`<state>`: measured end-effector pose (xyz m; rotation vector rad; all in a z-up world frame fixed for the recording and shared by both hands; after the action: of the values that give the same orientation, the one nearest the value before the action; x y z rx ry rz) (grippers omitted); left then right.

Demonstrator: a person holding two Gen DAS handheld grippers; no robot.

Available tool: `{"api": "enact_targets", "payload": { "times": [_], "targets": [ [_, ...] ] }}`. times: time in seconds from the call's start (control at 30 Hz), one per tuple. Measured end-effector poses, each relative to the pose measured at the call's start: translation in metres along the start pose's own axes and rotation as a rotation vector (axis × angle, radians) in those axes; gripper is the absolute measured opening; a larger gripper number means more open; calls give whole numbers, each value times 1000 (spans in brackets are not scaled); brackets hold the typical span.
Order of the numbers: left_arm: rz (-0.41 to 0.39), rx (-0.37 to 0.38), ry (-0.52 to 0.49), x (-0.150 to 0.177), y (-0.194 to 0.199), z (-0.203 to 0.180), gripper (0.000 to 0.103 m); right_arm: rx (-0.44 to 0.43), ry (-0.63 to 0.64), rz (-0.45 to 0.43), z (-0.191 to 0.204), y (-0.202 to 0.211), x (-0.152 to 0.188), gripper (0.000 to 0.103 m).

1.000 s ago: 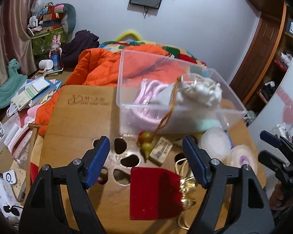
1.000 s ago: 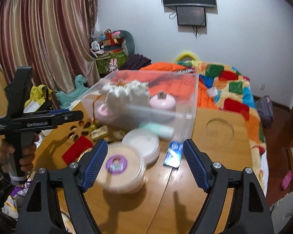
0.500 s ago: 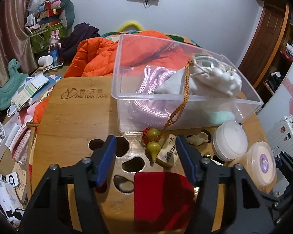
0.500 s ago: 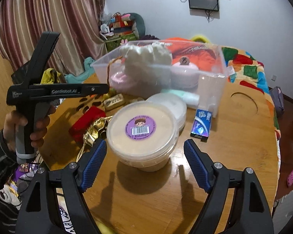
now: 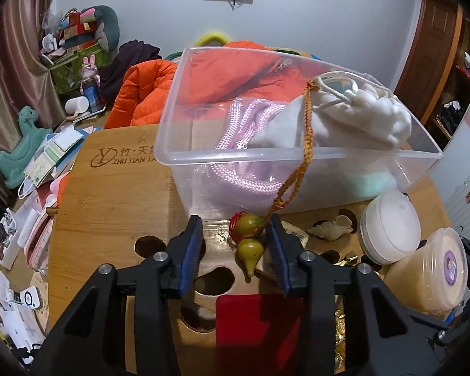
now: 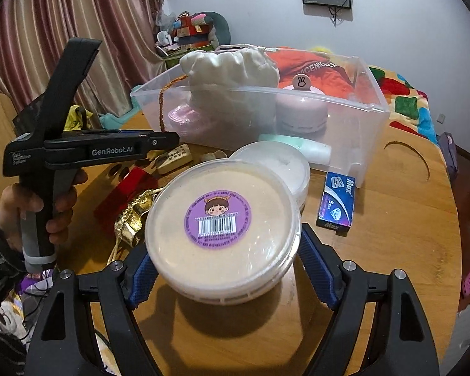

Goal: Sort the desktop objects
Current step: 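Grasp the gourd pendant with the left tool while the right tool grips the cream tub, then carry the gourd pendant with the left tool while the right tool carries the tub to the bin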

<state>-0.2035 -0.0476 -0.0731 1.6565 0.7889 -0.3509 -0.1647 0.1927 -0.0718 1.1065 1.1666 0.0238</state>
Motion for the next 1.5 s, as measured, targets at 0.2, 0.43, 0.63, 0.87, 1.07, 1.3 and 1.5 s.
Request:
{"api": "enact_targets", "payload": {
  "times": [0.2, 0.43, 0.63, 0.87, 1.07, 1.3, 1.5],
  "targets": [
    [20, 21, 21, -2, -2, -1, 32, -9, 16, -6, 1, 3, 0, 62],
    [52, 55, 70, -4, -6, 8, 18, 2, 26, -13, 5, 8, 1, 59],
    [57, 70, 78, 2, 2, 13, 18, 3, 6, -26, 0, 18, 0, 56],
    [-9, 79, 71, 3, 29, 15, 18, 24, -9, -49, -9, 28, -5, 56],
    [-80, 108, 63, -7, 56, 11, 18, 49, -20, -85, -20, 44, -16, 56],
    [-142, 156, 62, -26, 75, 1, 18, 92, -19, -129, -35, 60, -36, 56],
    [-174, 186, 64, -40, 80, -3, 18, 128, -8, -173, -48, 65, -62, 56]
  ]
}}
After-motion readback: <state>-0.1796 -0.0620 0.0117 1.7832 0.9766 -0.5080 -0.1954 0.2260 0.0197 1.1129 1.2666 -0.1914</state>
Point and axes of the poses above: each gripper's, at about its wrist camera, not at the fingertips, and y roughly against the way its jaws point, z to its left, x to its underside, the point moved 4 cm from there along -y, roughly the way its jaws point, and after that the axes turned 13 degrees about y, right-handed, at the moved point
